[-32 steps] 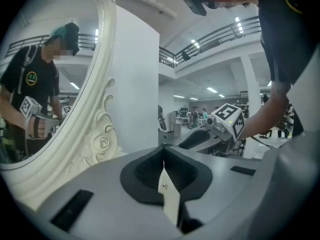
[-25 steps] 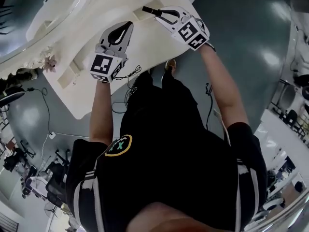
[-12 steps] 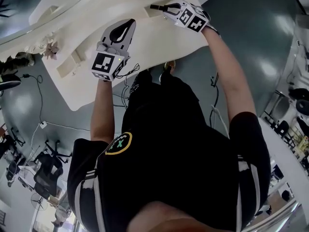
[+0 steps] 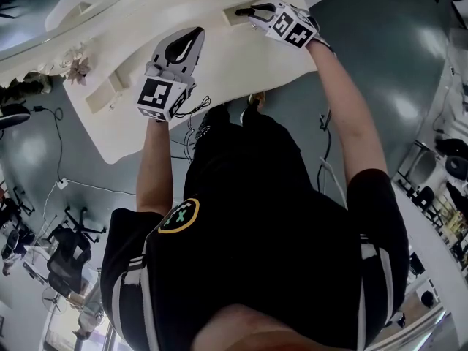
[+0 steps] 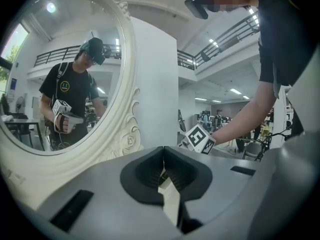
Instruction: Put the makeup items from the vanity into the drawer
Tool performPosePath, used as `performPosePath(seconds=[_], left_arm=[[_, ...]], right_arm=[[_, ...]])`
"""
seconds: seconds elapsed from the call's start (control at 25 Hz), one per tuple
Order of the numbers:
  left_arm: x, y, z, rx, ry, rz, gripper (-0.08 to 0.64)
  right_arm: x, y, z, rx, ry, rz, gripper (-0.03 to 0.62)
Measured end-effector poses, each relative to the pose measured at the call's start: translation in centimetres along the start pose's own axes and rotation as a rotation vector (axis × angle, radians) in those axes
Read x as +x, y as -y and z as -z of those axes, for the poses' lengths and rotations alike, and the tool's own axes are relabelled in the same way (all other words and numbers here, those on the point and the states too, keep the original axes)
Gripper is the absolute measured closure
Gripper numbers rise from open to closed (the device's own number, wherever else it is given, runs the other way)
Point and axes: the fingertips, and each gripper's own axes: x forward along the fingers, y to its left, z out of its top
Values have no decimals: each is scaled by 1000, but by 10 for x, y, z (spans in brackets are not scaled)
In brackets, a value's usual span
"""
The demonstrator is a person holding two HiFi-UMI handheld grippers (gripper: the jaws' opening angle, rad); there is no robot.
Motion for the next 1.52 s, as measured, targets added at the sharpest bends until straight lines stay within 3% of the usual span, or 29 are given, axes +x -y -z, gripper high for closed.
performPosePath(seconds=[0.08,0.4,0.72,1.04,1.24,1.52], left_arm=[[1,-1,0,1,3,-3,538],[11,-1,-5,11,12,11,538],[25,5,-20,44,24,68,538],[28,15,-50,81,89,115,538],[29,23,-52,68,89,156,538],[28,35,-50,38,104,202,538]], right_arm=[[-2,1,-1,15,10,0,431],[-24,6,-10,36,66,46,414],[-85,5,-67,111,290,178,417],[-165,-15,-121,174,527,355,471],[-184,-30,-115,247,583,436,566],[-187,-44,-120,297,645,460,571]])
